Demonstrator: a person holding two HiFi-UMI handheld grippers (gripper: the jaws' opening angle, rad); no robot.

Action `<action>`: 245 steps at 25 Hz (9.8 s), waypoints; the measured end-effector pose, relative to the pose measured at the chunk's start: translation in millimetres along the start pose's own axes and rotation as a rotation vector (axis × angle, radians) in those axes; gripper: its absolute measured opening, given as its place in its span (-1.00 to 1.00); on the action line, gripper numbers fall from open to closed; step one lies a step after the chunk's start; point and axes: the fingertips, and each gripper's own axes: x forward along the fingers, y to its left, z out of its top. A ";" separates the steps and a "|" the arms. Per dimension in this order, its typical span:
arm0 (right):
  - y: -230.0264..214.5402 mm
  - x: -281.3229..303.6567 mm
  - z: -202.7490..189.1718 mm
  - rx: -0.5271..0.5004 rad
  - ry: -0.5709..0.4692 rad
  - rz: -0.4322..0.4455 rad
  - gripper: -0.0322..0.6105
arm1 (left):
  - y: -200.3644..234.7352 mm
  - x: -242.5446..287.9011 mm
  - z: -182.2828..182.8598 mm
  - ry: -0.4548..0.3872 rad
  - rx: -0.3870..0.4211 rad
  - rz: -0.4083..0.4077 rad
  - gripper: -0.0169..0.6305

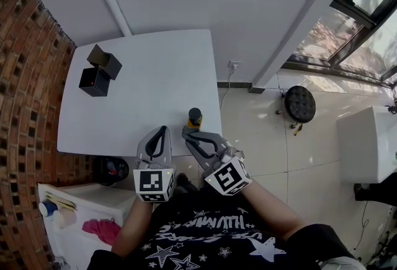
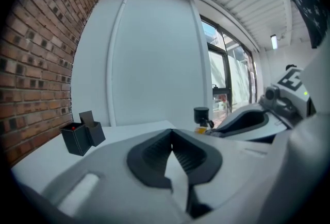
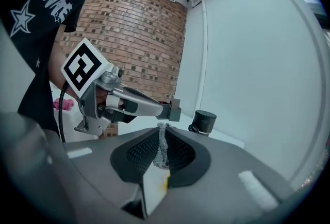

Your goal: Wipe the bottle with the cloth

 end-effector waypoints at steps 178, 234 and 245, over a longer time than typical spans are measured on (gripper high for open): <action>-95.9 -21.7 -40.2 0.912 -0.129 -0.170 -0.79 | -61.0 42.8 -55.4 0.150 0.202 -0.762 -0.19; -93.8 -21.1 -142.5 1.103 0.036 -0.177 -0.79 | -71.9 56.6 -80.3 0.218 -0.066 0.168 0.25; -104.1 -32.7 -147.9 1.098 0.043 -0.170 -0.79 | -62.6 81.4 -87.5 0.272 -0.085 0.343 0.24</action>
